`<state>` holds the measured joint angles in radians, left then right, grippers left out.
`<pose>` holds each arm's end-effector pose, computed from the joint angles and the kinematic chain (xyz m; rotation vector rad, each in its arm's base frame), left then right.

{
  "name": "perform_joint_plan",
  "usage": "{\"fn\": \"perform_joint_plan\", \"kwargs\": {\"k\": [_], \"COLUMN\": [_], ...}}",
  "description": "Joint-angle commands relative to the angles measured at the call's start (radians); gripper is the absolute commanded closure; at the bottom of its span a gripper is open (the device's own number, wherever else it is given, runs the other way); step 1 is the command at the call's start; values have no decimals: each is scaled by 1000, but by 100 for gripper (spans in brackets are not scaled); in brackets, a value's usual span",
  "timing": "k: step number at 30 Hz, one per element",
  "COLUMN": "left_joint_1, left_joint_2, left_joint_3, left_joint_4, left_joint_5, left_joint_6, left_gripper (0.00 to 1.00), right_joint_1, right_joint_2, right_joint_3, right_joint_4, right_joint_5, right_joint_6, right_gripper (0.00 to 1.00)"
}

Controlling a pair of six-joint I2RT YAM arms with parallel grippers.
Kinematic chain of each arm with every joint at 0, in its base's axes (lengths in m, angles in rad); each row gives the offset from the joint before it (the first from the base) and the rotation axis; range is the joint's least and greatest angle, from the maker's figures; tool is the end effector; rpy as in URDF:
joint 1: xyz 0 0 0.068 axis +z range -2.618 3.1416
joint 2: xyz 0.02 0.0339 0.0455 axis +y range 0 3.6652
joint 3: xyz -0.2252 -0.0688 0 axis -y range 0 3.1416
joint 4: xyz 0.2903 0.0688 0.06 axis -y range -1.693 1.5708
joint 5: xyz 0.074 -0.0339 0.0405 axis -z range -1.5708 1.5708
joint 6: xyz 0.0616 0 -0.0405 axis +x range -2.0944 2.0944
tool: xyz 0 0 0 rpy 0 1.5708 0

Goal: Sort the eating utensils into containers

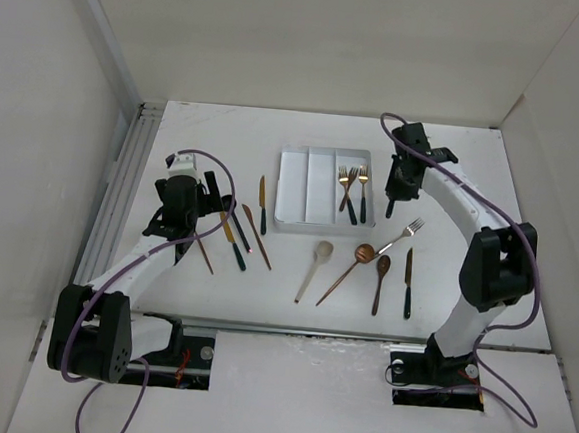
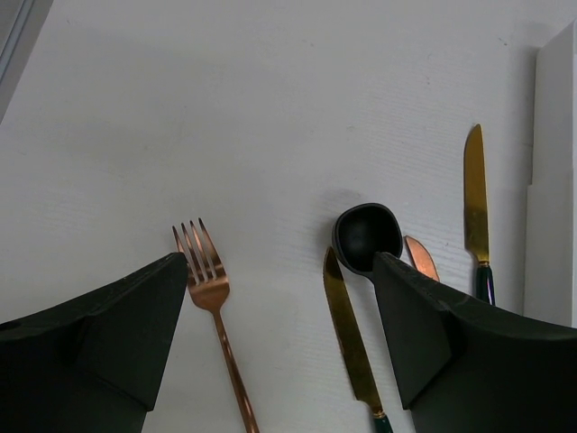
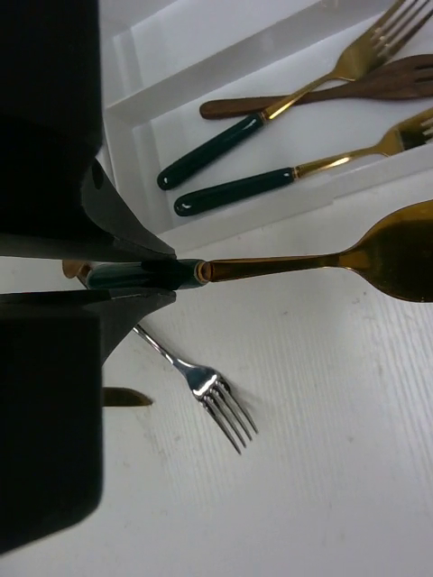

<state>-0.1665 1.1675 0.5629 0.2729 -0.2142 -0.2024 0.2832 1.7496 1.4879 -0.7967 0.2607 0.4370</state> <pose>0.3290 -0.0420 0.1613 -0.1788 1.8865 -0.0475 0.4091 0.1025 0.2016 0.2857 2.5581 -0.0782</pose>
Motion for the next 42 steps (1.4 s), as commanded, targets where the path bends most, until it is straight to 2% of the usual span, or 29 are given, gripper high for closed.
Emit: {"fn": "perform_joint_plan", "kwargs": {"k": [1,4,6,8,11,12,13,15,16,17,18,20,23,25,29,33,42], "left_joint_1": [-1,-1,-1,-1,-1,-1,-1,-1,-1,-1,-1,-1,-1,-1,-1,-1,-1], "left_joint_2": [-20,-20,-20,-20,-29,-38,-38,-38,-48,-48,-48,-48,-48,-48,-48,-48,-48], "left_joint_3": [-6,-6,-6,-6,-6,-6,-6,-6,-6,-17,-17,-17,-17,-17,-26,-37,-37], "left_joint_4": [31,31,31,31,31,31,22,22,12,12,12,23,34,34,43,43,43], "left_joint_5": [-2,9,9,0,-10,-10,-10,-19,-19,-19,-19,-19,-19,-19,-19,-10,-10], "left_joint_6": [6,-3,-3,7,8,8,8,8,8,8,8,8,8,8,8,-2,-2], "left_gripper": [19,19,19,19,19,19,19,19,19,19,19,19,19,19,19,19,19], "right_joint_1": [22,66,112,134,134,134,123,123,123,123,123,123,114,96,12,-45,-110], "right_joint_2": [-13,79,178,246,333,344,344,344,344,331,315,276,196,98,-25,-62,-7], "right_joint_3": [17,76,168,263,311,321,321,307,293,293,282,269,191,119,-162,-312,-353], "right_joint_4": [123,156,107,64,11,2,2,2,11,20,21,21,30,40,50,105,172], "right_joint_5": [-151,-157,-126,-126,-117,-117,-117,-146,-156,-169,-178,-178,-135,-66,-22,-69,-106], "right_joint_6": [29,-38,-90,-100,-77,-66,-57,-47,-47,-47,-47,-25,32,144,327,394,399], "right_gripper": [100,100,100,100,98,95,84,72,63,47,41,37,37,46,56,58,58]}}
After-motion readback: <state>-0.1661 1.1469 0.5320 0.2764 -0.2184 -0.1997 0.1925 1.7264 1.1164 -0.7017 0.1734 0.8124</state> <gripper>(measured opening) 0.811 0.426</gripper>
